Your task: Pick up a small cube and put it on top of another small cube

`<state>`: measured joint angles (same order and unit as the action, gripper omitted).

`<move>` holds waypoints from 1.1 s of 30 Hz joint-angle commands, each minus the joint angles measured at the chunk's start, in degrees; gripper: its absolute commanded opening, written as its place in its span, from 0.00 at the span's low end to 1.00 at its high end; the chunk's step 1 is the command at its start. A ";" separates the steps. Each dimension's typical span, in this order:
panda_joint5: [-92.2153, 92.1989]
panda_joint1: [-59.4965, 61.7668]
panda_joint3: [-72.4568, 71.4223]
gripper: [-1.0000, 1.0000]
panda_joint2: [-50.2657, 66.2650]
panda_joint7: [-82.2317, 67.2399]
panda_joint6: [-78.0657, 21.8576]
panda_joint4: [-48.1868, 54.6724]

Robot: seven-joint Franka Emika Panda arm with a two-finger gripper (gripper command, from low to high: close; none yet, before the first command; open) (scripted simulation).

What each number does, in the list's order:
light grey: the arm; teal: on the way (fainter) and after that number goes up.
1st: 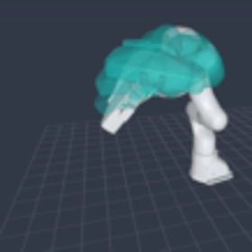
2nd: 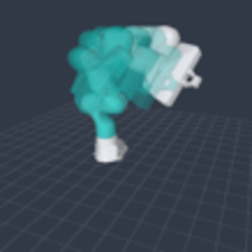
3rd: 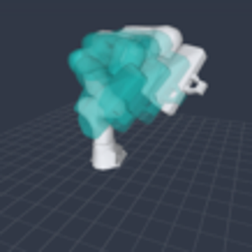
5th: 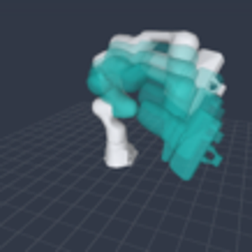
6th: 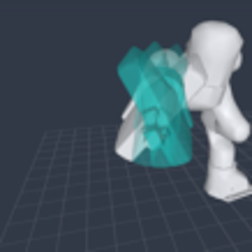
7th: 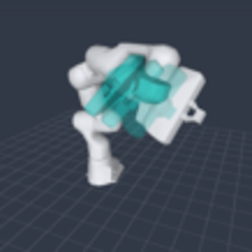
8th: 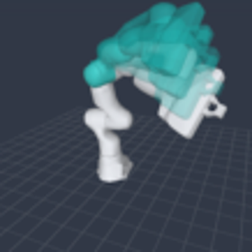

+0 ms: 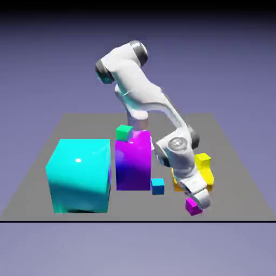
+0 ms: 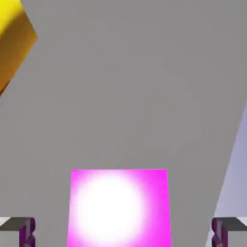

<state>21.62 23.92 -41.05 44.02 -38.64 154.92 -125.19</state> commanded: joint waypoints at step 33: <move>-18.77 -14.50 39.10 0.00 -63.00 -63.34 -52.16 -13.69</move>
<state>2.97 9.42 -1.95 -18.98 -101.95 102.72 -138.88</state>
